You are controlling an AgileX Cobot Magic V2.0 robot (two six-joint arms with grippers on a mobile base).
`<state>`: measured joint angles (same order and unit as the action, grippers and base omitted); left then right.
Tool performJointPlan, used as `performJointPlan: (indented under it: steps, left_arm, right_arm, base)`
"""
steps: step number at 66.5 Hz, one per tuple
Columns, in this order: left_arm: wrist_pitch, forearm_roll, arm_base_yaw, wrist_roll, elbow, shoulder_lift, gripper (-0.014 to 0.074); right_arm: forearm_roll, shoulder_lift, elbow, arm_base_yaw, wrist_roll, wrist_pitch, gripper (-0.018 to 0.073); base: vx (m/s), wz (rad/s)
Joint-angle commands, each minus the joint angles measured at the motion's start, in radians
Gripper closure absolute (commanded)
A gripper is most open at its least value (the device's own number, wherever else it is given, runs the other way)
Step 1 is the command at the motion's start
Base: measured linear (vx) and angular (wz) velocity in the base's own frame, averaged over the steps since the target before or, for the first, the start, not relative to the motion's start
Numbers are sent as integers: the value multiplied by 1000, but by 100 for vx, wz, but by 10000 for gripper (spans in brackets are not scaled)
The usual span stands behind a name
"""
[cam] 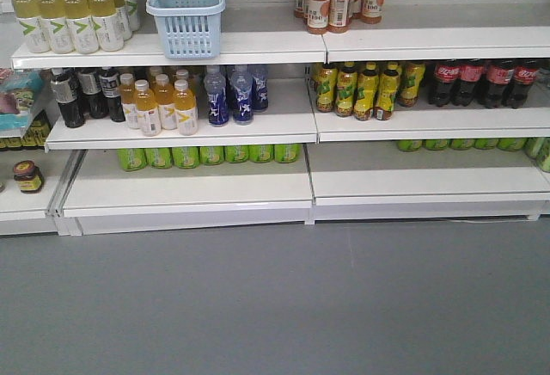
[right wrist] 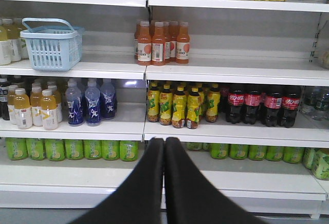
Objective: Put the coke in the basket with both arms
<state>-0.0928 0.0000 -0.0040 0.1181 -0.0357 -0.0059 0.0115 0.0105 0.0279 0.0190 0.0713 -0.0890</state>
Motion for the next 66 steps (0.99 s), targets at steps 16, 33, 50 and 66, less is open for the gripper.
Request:
performJointPlan:
  steps: [16, 33, 50, 66]
  left_arm:
    - [80, 0, -4, 3, 33, -21, 603]
    - [80, 0, -4, 3, 33, -21, 603]
    - [80, 0, -4, 3, 33, -21, 603]
    - [80, 0, -4, 3, 33, -21, 603]
  right_arm:
    - [-4, 13, 8, -6, 1, 72, 569]
    - [-4, 13, 8, -6, 1, 72, 569]
    - [-4, 13, 8, -6, 1, 72, 569]
    - [-4, 13, 8, -6, 1, 72, 569]
  base:
    - [13, 0]
    - [12, 0]
    - [11, 2]
    - [10, 3]
